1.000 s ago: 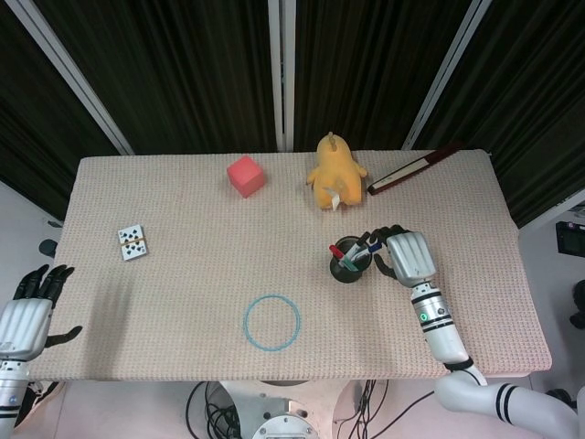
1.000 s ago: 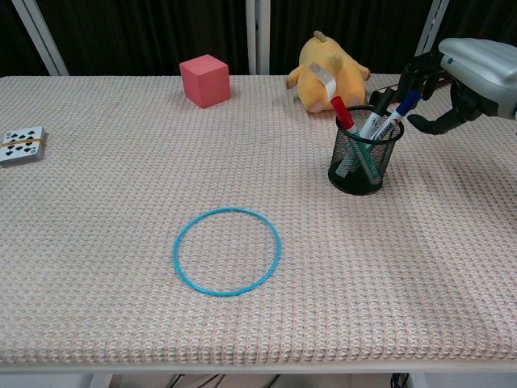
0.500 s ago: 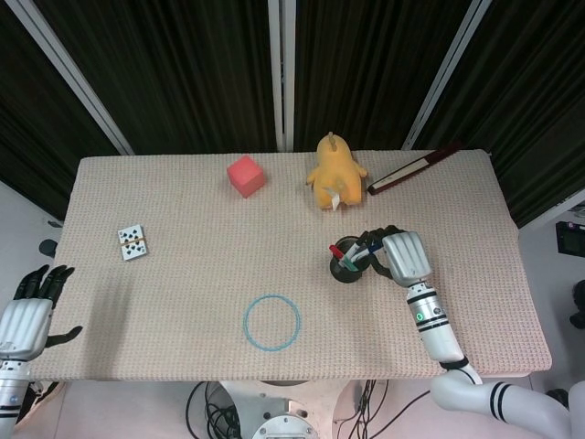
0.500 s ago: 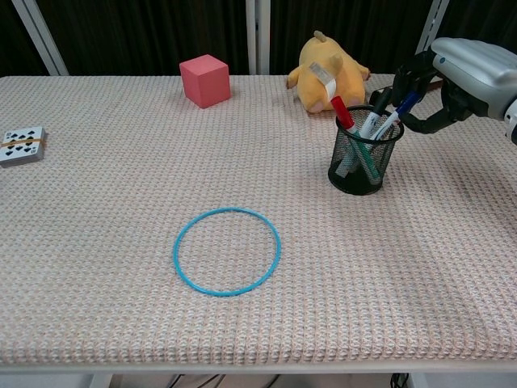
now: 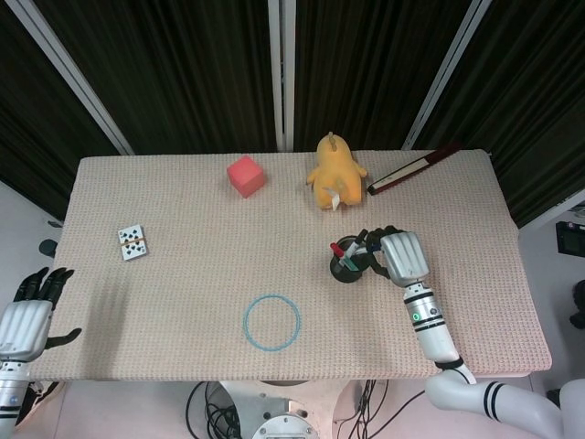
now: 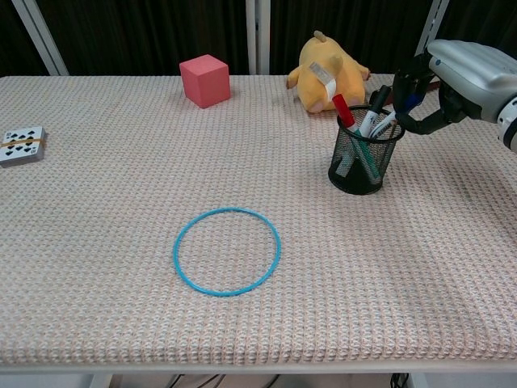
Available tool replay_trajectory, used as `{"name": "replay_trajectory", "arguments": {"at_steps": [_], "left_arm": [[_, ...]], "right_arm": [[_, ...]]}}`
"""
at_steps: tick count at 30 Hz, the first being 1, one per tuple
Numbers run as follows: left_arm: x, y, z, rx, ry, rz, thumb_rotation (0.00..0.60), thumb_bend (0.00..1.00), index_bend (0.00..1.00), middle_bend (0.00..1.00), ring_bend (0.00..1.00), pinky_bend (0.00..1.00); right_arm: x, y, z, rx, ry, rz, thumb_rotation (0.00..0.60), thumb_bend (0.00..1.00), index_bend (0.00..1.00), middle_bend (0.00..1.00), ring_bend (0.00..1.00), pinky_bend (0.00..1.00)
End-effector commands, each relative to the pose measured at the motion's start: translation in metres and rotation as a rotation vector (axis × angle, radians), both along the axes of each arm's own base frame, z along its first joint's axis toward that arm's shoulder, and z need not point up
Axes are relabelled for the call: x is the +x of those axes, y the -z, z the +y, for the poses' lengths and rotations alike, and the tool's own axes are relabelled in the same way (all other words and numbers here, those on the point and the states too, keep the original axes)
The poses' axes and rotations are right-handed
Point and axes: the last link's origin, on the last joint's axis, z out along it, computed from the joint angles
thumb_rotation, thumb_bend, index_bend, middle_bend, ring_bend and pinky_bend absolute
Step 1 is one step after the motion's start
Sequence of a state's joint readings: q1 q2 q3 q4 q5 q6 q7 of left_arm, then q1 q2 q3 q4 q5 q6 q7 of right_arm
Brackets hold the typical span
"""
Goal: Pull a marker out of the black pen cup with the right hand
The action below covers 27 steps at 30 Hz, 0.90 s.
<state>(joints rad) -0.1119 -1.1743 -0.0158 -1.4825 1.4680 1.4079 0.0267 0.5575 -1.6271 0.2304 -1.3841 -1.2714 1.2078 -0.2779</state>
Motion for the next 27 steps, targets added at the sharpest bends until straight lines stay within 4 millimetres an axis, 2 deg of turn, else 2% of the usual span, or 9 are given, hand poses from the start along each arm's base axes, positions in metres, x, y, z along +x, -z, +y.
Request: {"name": "replay_trajectory", "arguments": {"at_steps": [1,13,18,21,27], "left_arm": [[0.0,0.0,0.0,0.001,0.0,-0.001,0.6,0.0,0.11,0.08,0.0,0.11],[0.002,-0.001,0.0,0.002,0.006,-0.002,0.6,0.0,0.11,0.08,0.0,0.11],[0.002,-0.002,0.0,0.006,0.008,-0.003,0.6,0.0,0.11,0.08,0.0,0.11],[0.002,-0.003,0.0,0.006,0.007,-0.003,0.6,0.0,0.11,0.08,0.0,0.11],[0.003,0.0,0.001,-0.002,0.011,-0.002,0.6,0.0,0.11,0.08,0.0,0.11]], "right_arm": [[0.001,0.0,0.0,-0.006,-0.003,-0.007,0.6,0.34,0.6,0.55,0.45,0.63],[0.011,-0.013,0.005,-0.066,-0.052,-0.058,0.6,0.35,0.69,0.63,0.48,0.63],[0.015,-0.037,0.017,-0.124,-0.096,-0.08,0.6,0.35,0.73,0.66,0.48,0.63],[0.01,-0.061,0.026,-0.174,-0.098,-0.105,0.6,0.36,0.74,0.67,0.48,0.63],[-0.007,-0.095,0.038,-0.257,-0.075,-0.109,0.6,0.35,0.76,0.69,0.48,0.63]]}}
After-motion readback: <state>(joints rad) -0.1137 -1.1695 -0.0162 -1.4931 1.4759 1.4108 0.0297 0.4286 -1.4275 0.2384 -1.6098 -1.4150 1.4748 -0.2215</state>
